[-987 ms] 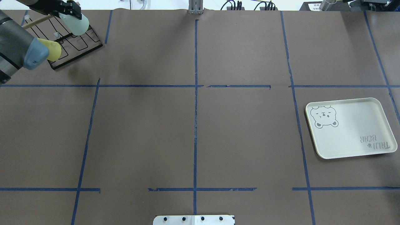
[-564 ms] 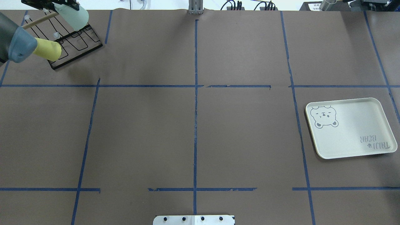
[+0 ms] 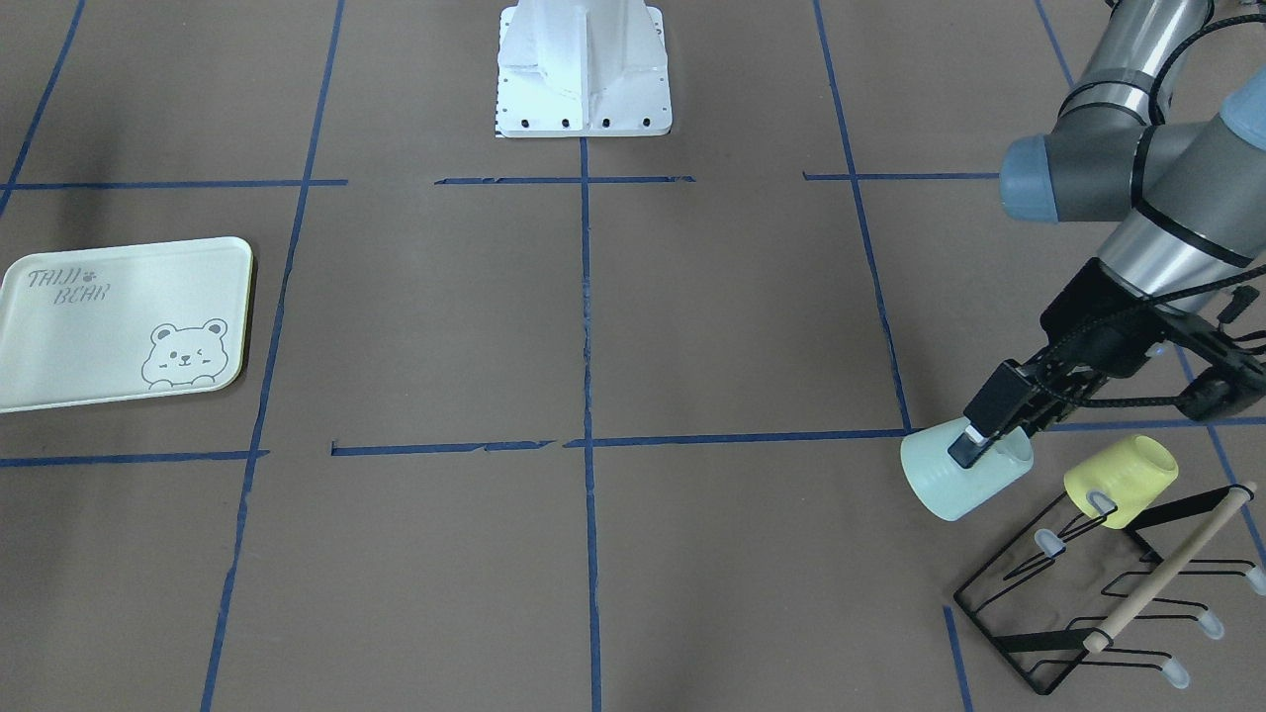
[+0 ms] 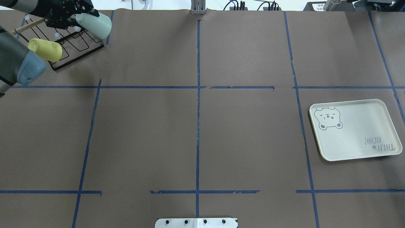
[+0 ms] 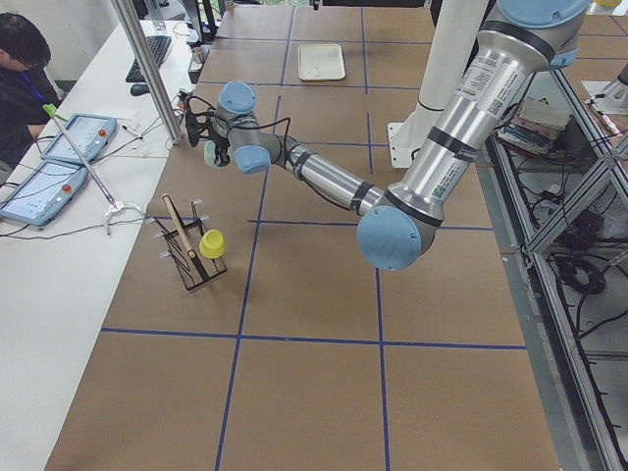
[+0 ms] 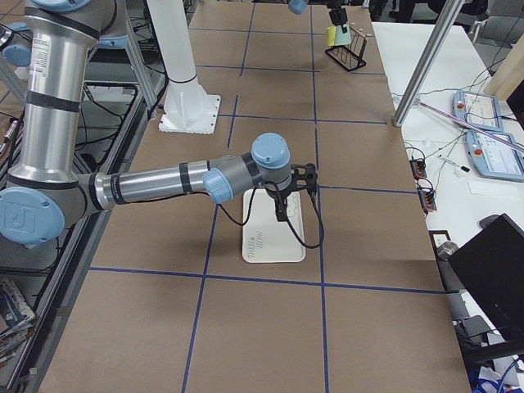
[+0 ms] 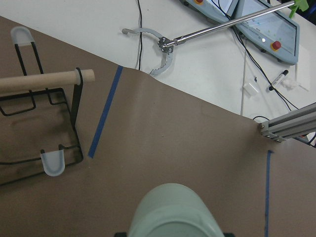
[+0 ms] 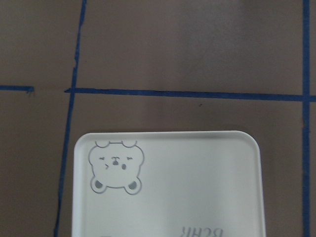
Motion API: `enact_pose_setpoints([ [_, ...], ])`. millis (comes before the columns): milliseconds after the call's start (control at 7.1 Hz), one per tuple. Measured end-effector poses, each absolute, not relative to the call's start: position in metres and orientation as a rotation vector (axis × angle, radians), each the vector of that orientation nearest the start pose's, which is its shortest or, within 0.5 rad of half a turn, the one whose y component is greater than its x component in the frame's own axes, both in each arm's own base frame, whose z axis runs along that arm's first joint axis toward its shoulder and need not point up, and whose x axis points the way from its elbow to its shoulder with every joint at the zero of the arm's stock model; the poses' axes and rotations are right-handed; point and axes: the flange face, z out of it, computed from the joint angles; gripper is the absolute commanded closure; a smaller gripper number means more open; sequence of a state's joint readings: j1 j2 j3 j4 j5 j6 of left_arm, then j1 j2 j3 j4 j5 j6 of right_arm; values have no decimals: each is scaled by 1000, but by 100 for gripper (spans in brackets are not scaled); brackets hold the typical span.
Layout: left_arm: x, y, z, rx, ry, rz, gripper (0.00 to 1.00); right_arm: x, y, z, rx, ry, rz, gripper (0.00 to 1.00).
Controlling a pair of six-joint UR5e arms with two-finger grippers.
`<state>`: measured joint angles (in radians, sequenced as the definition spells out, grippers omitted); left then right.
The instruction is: Left arm grabs green cup and hands to right arm on tray
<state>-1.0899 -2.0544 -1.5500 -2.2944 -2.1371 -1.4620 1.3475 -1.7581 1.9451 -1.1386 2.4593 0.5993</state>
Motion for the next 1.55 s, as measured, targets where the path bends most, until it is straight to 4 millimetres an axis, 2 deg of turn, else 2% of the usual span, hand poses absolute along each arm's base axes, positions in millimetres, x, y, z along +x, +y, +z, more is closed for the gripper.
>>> enact_pose_setpoints([
  [141,254,-602,290,215,1281,-538,70,-70,-427,477,203,-1071,136,0],
  [282,277,-572,275,187,1321,-561,70,-109,-427,454,229,-1125,212,0],
  [564,325,-504,240,137,1409,-609,70,-199,-413,401,274,-1313,345,0],
  [705,342,-477,227,98,1453,-627,70,-235,-407,370,257,-1415,371,0],
  [846,353,-455,214,53,1520,-652,70,-260,-399,343,228,-1508,370,0],
  [1128,370,-419,194,-2,1700,-667,70,-290,-367,310,210,-1739,372,0],
  [1409,370,-393,183,-102,1899,-645,72,-309,-328,295,188,-1960,367,0],
  [1550,371,-382,181,-157,1974,-622,81,-314,-314,290,178,-2037,354,0],
])
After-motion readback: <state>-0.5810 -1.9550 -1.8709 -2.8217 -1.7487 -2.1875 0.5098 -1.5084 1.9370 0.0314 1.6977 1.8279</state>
